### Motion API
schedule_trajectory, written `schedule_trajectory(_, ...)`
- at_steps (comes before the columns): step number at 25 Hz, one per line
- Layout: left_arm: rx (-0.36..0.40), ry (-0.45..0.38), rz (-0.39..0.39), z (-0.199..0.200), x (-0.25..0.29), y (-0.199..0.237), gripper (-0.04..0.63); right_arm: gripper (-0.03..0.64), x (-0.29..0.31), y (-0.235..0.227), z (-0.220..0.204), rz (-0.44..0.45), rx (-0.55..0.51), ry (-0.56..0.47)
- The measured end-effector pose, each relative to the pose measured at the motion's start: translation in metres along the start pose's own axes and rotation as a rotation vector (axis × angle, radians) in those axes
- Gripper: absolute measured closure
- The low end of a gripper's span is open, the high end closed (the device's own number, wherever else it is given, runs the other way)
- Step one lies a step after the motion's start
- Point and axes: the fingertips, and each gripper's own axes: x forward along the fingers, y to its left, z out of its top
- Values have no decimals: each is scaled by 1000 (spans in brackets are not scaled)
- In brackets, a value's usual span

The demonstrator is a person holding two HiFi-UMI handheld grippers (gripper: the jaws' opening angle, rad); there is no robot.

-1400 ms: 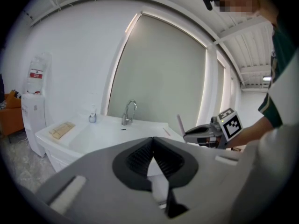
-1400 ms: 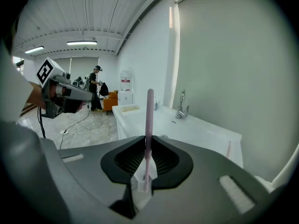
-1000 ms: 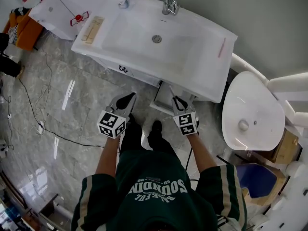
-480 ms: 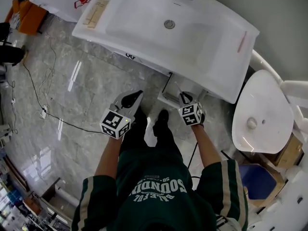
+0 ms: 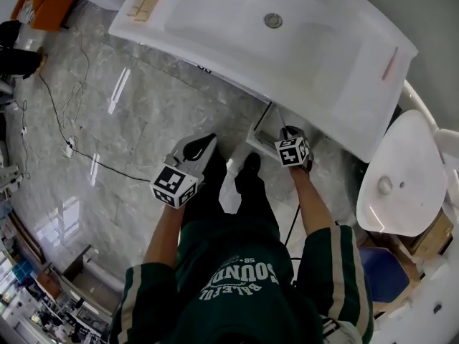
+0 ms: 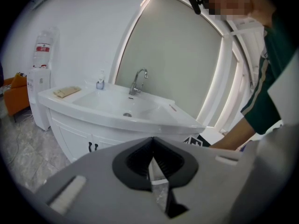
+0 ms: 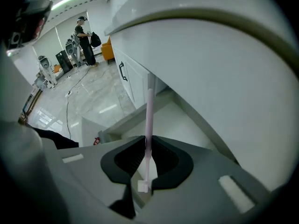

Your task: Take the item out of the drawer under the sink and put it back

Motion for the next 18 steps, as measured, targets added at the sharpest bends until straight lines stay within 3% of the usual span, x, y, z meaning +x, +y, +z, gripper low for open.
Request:
schedule_trajectory(12,-61,40,59,-38,-11,30,545,569,65,0,-31,8,87,172)
schedule_trajectory(18,-68,54,58,-44,-15,36,546,569,79,3,-34,10,129,194)
